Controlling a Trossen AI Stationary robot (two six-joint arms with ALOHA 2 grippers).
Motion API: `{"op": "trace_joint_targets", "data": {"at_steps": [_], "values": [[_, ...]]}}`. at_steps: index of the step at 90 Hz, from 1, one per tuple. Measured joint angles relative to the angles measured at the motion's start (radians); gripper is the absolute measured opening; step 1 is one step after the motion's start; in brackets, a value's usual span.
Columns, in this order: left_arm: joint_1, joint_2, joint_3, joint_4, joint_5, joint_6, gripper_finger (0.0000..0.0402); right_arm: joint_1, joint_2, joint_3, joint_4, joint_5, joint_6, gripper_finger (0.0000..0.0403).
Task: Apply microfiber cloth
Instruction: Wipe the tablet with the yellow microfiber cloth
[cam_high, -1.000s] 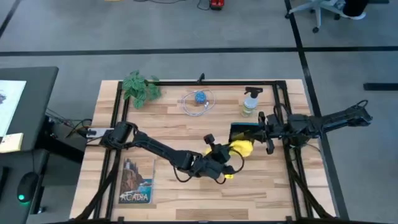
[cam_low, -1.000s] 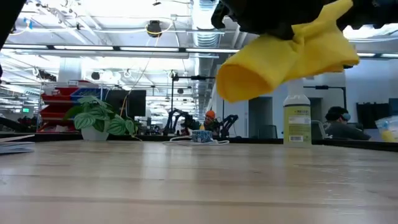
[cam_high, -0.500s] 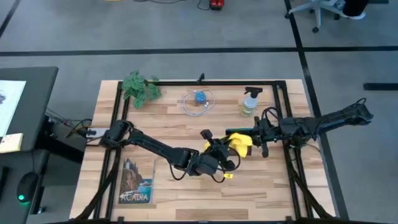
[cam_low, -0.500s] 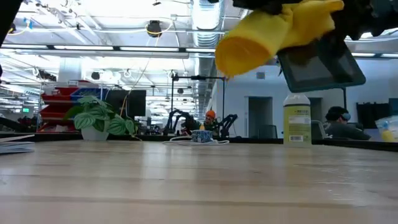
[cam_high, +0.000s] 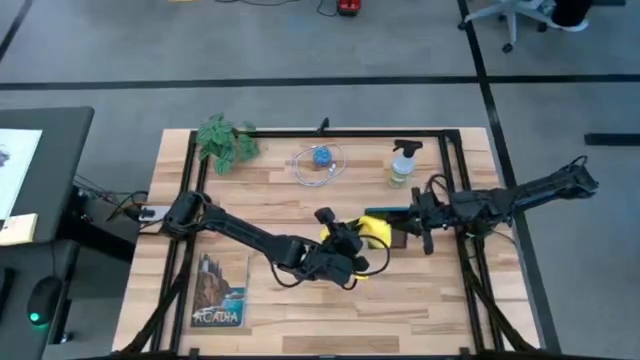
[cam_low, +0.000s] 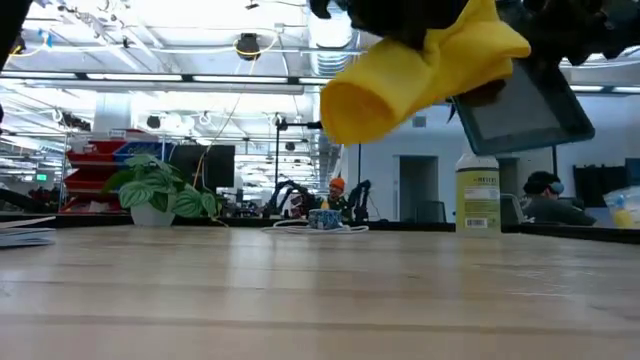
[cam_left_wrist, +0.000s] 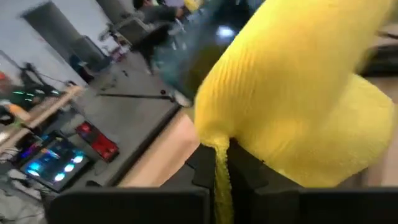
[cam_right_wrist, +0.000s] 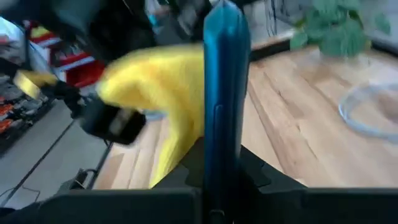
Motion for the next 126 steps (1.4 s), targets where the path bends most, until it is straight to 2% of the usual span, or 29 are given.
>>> {"op": "trace_joint_targets", "data": {"at_steps": [11, 28, 37, 56, 73, 81, 92, 100, 111, 126], "values": [[0.004, 0.003, 0.0, 0.001, 0.081, -0.017, 0.0, 0.001, -0.038, 0.014, 0.055, -0.018, -0.029, 0.0017], [0.003, 0.003, -0.001, 0.008, 0.087, -0.046, 0.0, 0.028, -0.072, 0.022, 0.053, -0.007, -0.055, 0.0017], [-0.006, 0.004, -0.001, 0.041, 0.022, -0.024, 0.0, 0.04, -0.066, 0.023, 0.019, 0.002, -0.054, 0.0017], [-0.041, 0.003, -0.001, 0.178, -0.068, 0.153, 0.0, 0.057, -0.013, 0.023, -0.035, 0.021, -0.035, 0.0017], [-0.067, -0.003, -0.001, 0.13, -0.231, 0.198, 0.0, 0.056, 0.026, 0.023, -0.087, 0.027, -0.008, 0.0017], [-0.072, -0.031, 0.0, 0.027, -0.225, 0.104, 0.0, 0.056, 0.035, 0.022, -0.093, 0.03, 0.008, 0.0017], [-0.066, -0.103, 0.0, -0.231, -0.109, -0.146, 0.0, 0.056, 0.045, 0.022, -0.098, 0.03, 0.021, 0.0017], [-0.06, -0.15, -0.022, -0.375, -0.105, -0.282, 0.0, 0.056, 0.046, 0.022, -0.102, 0.029, 0.022, 0.0017], [-0.067, -0.205, -0.084, -0.428, -0.104, -0.382, 0.0, 0.056, 0.05, 0.022, -0.1, 0.028, 0.039, 0.0017], [-0.085, -0.296, -0.246, -0.419, -0.098, -0.529, 0.0, 0.056, 0.066, 0.022, -0.1, 0.021, 0.049, 0.0017]]}}
